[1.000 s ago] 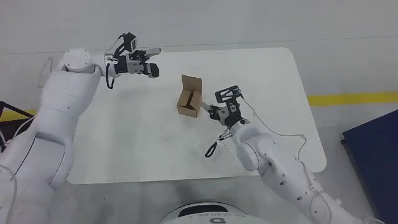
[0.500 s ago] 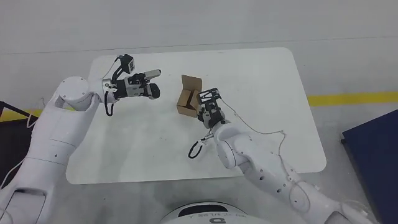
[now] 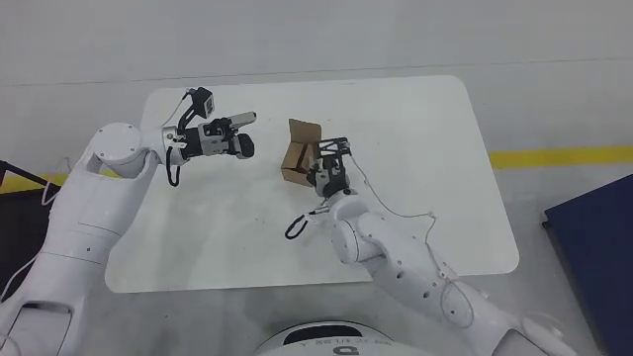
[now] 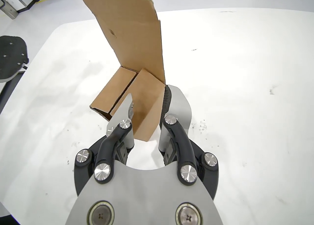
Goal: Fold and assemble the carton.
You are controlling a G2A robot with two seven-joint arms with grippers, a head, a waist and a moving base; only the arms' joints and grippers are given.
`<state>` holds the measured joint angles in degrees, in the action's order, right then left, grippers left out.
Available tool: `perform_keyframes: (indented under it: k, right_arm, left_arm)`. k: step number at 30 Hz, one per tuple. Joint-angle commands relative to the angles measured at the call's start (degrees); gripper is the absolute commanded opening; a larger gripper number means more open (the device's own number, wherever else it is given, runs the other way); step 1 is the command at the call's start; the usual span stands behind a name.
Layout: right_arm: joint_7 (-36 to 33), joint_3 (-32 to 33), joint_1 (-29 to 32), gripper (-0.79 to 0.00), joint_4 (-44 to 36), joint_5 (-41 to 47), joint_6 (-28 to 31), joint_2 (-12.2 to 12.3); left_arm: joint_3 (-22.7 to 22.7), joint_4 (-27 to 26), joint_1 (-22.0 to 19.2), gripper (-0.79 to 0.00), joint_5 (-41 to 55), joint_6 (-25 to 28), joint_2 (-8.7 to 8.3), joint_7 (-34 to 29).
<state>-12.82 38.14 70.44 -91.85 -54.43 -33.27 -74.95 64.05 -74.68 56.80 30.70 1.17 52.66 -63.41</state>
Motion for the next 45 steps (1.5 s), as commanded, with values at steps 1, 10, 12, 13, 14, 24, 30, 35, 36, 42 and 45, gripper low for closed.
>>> perform_keyframes:
  k: [1,10,12,13,14,24,30,35,36,42,45]
  right_arm:
    - [-0.8,-0.5,-0.7,-0.474,1.3,-0.4,0.1,-0.5]
    - [-6.0,-2.1,-3.4,-0.437,3.6,-2.2,0.3,-2.3]
    - [-7.5,-2.1,-3.8,-0.462,4.0,-2.7,0.6,-2.6]
    - [-8.2,-2.0,-4.0,-0.468,4.3,-3.0,0.7,-2.7]
    - [-8.8,-2.0,-4.2,-0.489,4.5,-3.2,0.8,-2.8]
    - [-13.2,-0.2,-4.6,-0.785,4.1,-6.4,4.6,-3.0]
    - [-18.2,3.0,-3.2,-0.785,-1.1,-12.6,12.3,-1.2]
    - [-25.8,9.2,-0.1,-0.785,-7.7,-12.9,23.8,1.2]
    - [-27.1,11.1,0.4,-0.785,-8.7,-13.3,25.7,1.7]
    - [-31.7,18.6,3.7,-0.785,-11.0,-13.5,40.0,4.2]
    - [-29.5,19.6,4.4,-0.785,-8.9,-13.9,45.9,4.8]
  left_arm:
    - [0.0,0.0,0.0,0.0,0.0,0.0,0.0,0.0]
    - [0.0,0.0,0.0,0.0,0.0,0.0,0.0,0.0]
    - [0.0,0.0,0.0,0.0,0.0,0.0,0.0,0.0]
    - [0.0,0.0,0.0,0.0,0.0,0.0,0.0,0.0]
    - [0.0,0.0,0.0,0.0,0.0,0.0,0.0,0.0]
    - [0.0,0.0,0.0,0.0,0.0,0.0,0.0,0.0]
    - [0.0,0.0,0.0,0.0,0.0,0.0,0.0,0.0]
    - [0.0,0.0,0.0,0.0,0.0,0.0,0.0,0.0]
    - [0.0,0.0,0.0,0.0,0.0,0.0,0.0,0.0]
    - [-0.2,-0.3,0.2,0.0,-0.4,-0.2,0.04,0.5]
    - [-2.6,-1.6,-0.7,0.0,-4.4,-4.2,0.33,0.5]
